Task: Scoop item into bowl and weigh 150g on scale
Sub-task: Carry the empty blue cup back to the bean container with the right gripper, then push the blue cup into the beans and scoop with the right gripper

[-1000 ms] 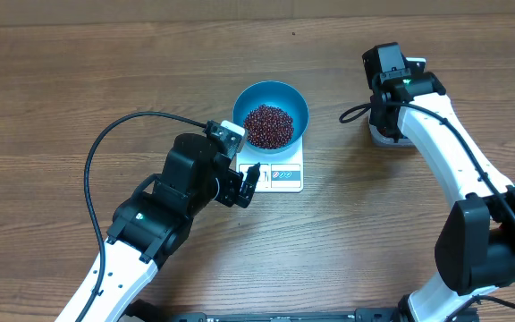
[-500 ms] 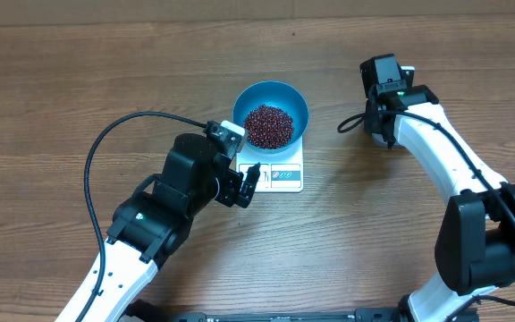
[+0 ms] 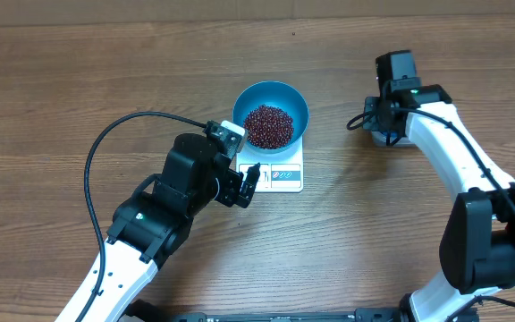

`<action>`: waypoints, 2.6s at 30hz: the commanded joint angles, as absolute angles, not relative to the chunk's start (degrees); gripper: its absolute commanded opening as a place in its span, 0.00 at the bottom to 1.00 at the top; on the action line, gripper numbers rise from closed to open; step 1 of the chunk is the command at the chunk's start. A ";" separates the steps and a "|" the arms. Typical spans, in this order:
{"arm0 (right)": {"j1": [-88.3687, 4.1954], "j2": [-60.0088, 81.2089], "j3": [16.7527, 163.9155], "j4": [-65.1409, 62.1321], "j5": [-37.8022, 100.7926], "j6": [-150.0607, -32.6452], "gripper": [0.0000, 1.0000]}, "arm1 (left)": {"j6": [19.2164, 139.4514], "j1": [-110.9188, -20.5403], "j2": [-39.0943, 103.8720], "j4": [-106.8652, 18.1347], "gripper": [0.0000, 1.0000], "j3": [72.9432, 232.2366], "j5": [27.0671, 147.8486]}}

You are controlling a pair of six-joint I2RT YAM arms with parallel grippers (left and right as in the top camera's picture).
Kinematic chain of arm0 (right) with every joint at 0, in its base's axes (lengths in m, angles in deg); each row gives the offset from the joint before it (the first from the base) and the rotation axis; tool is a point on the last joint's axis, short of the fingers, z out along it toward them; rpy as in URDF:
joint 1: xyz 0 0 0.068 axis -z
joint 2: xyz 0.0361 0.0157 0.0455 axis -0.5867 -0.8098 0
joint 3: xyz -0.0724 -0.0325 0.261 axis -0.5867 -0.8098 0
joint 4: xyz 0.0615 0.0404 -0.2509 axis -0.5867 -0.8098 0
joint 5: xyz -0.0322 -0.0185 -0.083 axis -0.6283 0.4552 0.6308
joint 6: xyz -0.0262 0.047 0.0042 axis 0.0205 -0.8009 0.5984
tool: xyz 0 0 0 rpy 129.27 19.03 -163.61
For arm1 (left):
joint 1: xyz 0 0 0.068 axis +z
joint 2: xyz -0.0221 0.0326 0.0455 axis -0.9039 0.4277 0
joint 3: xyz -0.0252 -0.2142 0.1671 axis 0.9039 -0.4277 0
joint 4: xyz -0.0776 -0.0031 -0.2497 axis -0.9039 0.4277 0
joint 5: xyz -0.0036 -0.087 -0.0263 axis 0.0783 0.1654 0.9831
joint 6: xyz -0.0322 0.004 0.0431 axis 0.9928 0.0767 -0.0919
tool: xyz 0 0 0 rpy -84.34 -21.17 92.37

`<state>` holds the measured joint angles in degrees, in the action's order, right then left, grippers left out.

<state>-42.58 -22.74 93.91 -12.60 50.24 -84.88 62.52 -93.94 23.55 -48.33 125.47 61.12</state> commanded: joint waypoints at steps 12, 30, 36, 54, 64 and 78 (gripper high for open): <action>-30.38 -23.00 93.45 -10.61 25.28 -84.77 0.04 | 63.04 -93.96 23.74 -48.40 0.99 124.92 61.14; -18.47 -23.00 93.45 -12.51 5.06 -83.13 0.04 | 63.04 -93.96 23.74 -48.40 1.00 124.92 61.14; -15.30 -23.00 93.45 -14.30 4.93 -83.09 0.04 | 63.04 -93.96 23.74 -48.40 1.00 124.92 61.14; -9.97 -23.00 93.45 -14.26 -1.59 -81.78 0.04 | 63.04 -93.96 23.74 -48.40 1.00 124.92 61.14; -6.21 -23.00 93.45 -14.28 -14.61 -79.68 0.04 | 63.04 -93.96 23.74 -48.40 1.00 124.92 61.14; -6.01 -23.00 93.45 -14.21 -27.46 -77.50 0.04 | 63.04 -93.96 23.74 -48.40 1.00 124.92 61.14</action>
<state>-6.27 -22.63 93.58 -14.61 -20.36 -78.92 62.52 -93.94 23.55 -48.35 125.47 61.12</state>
